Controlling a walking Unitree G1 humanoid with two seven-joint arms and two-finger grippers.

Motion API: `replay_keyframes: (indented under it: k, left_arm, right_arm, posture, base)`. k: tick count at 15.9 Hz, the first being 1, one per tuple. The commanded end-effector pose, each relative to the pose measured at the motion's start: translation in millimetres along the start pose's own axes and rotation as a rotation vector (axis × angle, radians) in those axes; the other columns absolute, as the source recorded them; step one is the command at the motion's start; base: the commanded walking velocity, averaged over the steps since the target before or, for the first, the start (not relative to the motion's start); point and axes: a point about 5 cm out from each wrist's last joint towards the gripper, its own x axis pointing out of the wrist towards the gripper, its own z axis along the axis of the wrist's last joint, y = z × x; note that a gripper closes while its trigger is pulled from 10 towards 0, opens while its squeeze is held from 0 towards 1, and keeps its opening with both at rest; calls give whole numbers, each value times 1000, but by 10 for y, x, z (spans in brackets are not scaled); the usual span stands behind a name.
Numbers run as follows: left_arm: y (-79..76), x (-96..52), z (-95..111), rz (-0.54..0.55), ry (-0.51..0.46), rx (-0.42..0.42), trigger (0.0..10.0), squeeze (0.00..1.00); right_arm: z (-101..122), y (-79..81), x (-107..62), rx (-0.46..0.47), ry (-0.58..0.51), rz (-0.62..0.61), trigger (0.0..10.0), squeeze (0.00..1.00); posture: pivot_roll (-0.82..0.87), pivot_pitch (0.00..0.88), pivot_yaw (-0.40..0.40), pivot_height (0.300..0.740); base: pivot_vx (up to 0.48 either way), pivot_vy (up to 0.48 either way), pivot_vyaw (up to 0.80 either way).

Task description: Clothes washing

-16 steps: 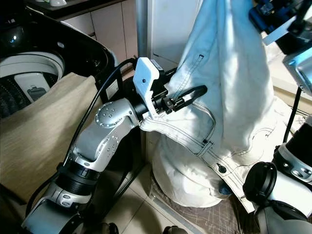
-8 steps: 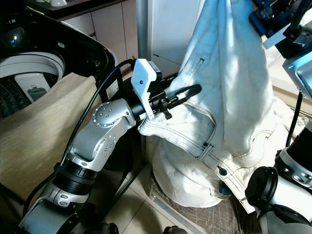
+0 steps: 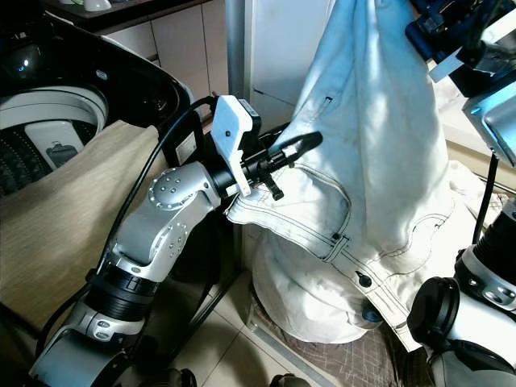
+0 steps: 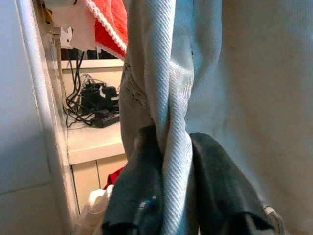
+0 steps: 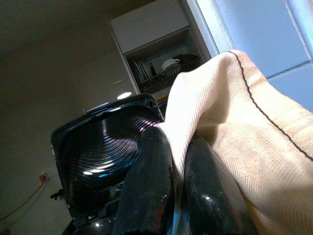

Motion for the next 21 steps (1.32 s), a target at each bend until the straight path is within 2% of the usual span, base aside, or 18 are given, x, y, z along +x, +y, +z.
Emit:
replay_keyframes:
  k: [1, 2, 3, 5, 6, 7, 8, 9, 11, 12, 14, 16, 17, 18, 19, 20, 21]
  left_arm:
    - [49, -15, 30, 22, -9, -1, 0, 0]
    - [67, -22, 38, 26, -13, -9, 0, 0]
    - [128, -47, 59, 63, -16, -7, 0, 0]
    - [237, -91, 93, 129, -16, 7, 0, 0]
    - [362, -149, 135, 202, -17, 26, 0, 0]
    - [501, -225, 195, 277, -23, 36, 0, 0]
    - [561, -261, 224, 306, -18, 58, 0, 0]
    - [667, -343, 280, 340, -6, 94, 0, 0]
    - [879, -580, 491, 386, 22, 193, 0, 0]
    - [906, -617, 538, 388, 25, 213, 0, 0]
    - [1189, -842, 1019, 460, 24, 383, 0, 0]
    - [1384, -943, 1358, 514, 53, 519, 0, 0]
    - [1620, -1122, 1929, 643, 92, 743, 0, 0]
    - [1717, -1287, 2394, 773, 128, 951, 0, 0]
    - [1727, -1358, 2617, 854, 142, 1071, 0, 0]
    - [1611, -1458, 3160, 1040, 78, 1347, 0, 0]
    - [1482, -1479, 3454, 1135, 21, 1543, 0, 0]
  right_arm:
    - [17, 43, -22, -34, -4, 0, 2314, 0]
    - [9, 24, -28, -42, 3, -21, 6706, 0]
    - [-30, -9, -49, -45, 28, -29, 10000, 1000]
    - [-149, -58, -117, -170, 160, -79, 10000, 1000]
    - [-314, -192, -204, -441, 355, -210, 10000, 1000]
    - [-439, -390, -343, -666, 526, -339, 10000, 1000]
    - [-485, -436, -415, -673, 574, -340, 10000, 1000]
    - [-558, -447, -540, -672, 651, -299, 10000, 0]
    - [-513, -333, -639, -675, 641, -218, 10000, 0]
    - [-502, -316, -641, -671, 632, -210, 10000, 0]
    - [-542, -309, -685, -706, 645, -159, 10000, 0]
    - [-585, -323, -700, -705, 657, -147, 10000, 0]
    - [-624, -327, -691, -703, 659, -132, 10000, 0]
    - [-642, -321, -677, -702, 656, -120, 10000, 0]
    - [-647, -315, -673, -702, 653, -113, 10000, 0]
    - [-655, -299, -663, -702, 645, -100, 10000, 0]
    - [-667, -293, -660, -703, 640, -92, 10000, 0]
  posture:
    - [-135, 33, 2, 740]
    - [-135, 35, 2, 740]
    - [-135, 36, 1, 740]
    - [-134, 38, 0, 740]
    - [-132, 37, 0, 740]
    - [-133, 37, -1, 740]
    - [-127, 39, -3, 740]
    - [-122, 39, -3, 740]
    - [-127, 44, 6, 740]
    - [-128, 44, 7, 740]
    - [-118, 44, 1, 740]
    - [-112, 42, -1, 740]
    - [-110, 41, 0, 740]
    - [-104, 35, 0, 740]
    - [-104, 35, 0, 740]
    - [-101, 32, 2, 740]
    - [-96, 31, 2, 740]
  base:
    - [0, 0, 0]
    - [0, 0, 0]
    - [0, 0, 0]
    - [0, 0, 0]
    - [0, 0, 0]
    - [0, 0, 0]
    - [0, 0, 0]
    - [0, 0, 0]
    - [0, 0, 0]
    - [0, 0, 0]
    - [0, 0, 0]
    - [0, 0, 0]
    - [0, 0, 0]
    - [0, 0, 0]
    - [0, 0, 0]
    - [0, 0, 0]
    - [0, 0, 0]
